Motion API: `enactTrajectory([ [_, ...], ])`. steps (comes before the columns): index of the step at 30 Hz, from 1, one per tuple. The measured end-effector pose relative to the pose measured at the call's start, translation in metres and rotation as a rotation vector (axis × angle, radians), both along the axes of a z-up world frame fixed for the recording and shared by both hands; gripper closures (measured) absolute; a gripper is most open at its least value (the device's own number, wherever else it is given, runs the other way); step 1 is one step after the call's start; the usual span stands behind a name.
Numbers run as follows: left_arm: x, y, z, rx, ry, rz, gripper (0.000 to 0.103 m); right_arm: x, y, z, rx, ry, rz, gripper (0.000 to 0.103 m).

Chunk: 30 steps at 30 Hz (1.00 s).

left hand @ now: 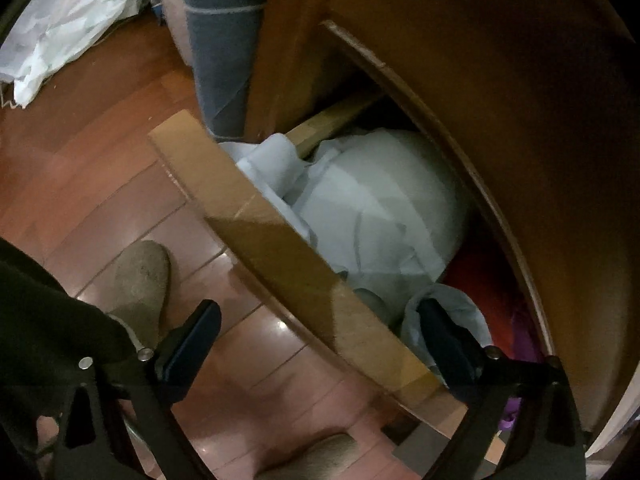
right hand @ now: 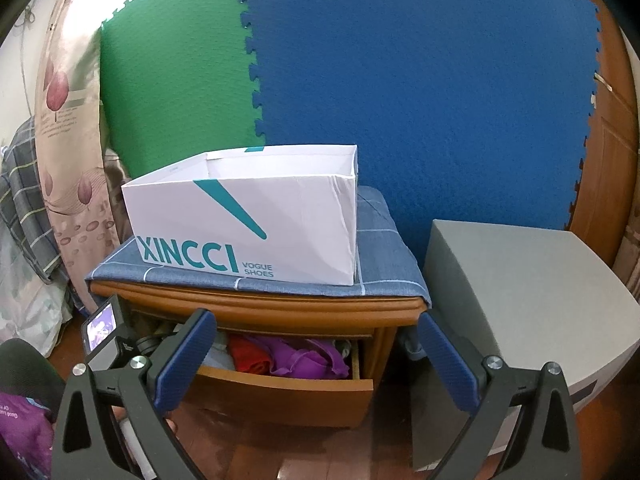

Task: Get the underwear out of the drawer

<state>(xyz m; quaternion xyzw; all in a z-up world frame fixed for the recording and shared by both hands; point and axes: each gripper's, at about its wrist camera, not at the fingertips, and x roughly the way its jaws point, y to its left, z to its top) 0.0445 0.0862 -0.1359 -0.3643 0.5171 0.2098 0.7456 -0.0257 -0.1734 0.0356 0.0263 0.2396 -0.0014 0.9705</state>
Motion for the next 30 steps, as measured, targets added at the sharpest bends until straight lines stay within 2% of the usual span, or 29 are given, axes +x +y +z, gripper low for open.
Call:
enactTrajectory([
  [3, 0.002, -0.012, 0.016, 0.032, -0.008, -0.035, 0.016, 0.001, -0.001, -0.001, 0.005, 0.009, -0.002, 0.0],
  [4, 0.006, -0.014, 0.02, 0.036, -0.021, -0.049, 0.022, 0.001, 0.0, -0.002, 0.004, 0.011, -0.003, 0.0],
  [5, 0.007, -0.016, 0.022, 0.043, -0.033, -0.069, 0.025, 0.001, -0.001, -0.002, 0.004, 0.012, -0.003, 0.0],
  [18, -0.012, -0.025, 0.03, 0.072, -0.038, -0.063, 0.026, 0.008, -0.003, -0.005, 0.017, 0.033, -0.011, 0.0],
  [30, -0.048, -0.021, 0.042, 0.07, -0.014, -0.126, 0.026, 0.008, 0.0, -0.006, -0.003, 0.036, -0.014, 0.0],
])
